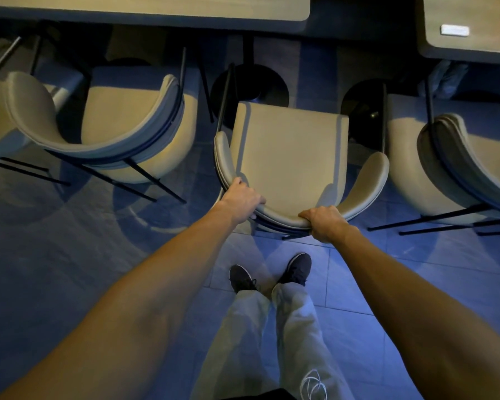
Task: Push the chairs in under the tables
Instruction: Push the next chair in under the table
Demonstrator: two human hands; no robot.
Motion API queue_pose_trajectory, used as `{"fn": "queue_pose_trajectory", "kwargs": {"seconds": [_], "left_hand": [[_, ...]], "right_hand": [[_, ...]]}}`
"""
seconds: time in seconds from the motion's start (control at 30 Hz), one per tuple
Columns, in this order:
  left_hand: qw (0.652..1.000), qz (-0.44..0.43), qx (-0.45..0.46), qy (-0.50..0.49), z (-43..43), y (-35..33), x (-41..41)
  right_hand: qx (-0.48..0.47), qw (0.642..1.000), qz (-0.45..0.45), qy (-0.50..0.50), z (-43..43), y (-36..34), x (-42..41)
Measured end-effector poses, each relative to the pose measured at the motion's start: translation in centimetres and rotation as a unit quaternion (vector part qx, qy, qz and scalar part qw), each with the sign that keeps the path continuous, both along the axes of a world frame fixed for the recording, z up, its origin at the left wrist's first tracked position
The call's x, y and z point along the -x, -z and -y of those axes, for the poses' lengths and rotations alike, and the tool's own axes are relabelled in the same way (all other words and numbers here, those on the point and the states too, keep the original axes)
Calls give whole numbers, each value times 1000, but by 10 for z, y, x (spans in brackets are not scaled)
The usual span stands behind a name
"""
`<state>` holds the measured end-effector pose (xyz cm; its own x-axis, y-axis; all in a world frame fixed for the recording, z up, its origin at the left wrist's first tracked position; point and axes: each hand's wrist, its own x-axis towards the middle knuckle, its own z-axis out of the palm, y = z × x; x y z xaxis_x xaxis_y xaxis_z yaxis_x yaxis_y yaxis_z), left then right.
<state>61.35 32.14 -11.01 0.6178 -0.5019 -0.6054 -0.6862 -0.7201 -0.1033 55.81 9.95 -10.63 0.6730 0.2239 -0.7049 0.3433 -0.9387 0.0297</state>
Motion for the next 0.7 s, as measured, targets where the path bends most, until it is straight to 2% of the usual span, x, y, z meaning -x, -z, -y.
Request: {"fn": "queue_pose_trajectory", "kwargs": {"seconds": [0.27,0.43,0.7], "left_hand": [[999,30,19,9,-1,4,9],[995,52,79,-12,-9,1,19],[975,35,155,-155,-15,-43,50]], "right_hand": [[-11,1000,-6,9,6,3,2],[-51,997,-18,48,8,0,3],[-112,988,-46,92,-17,-40,5]]}}
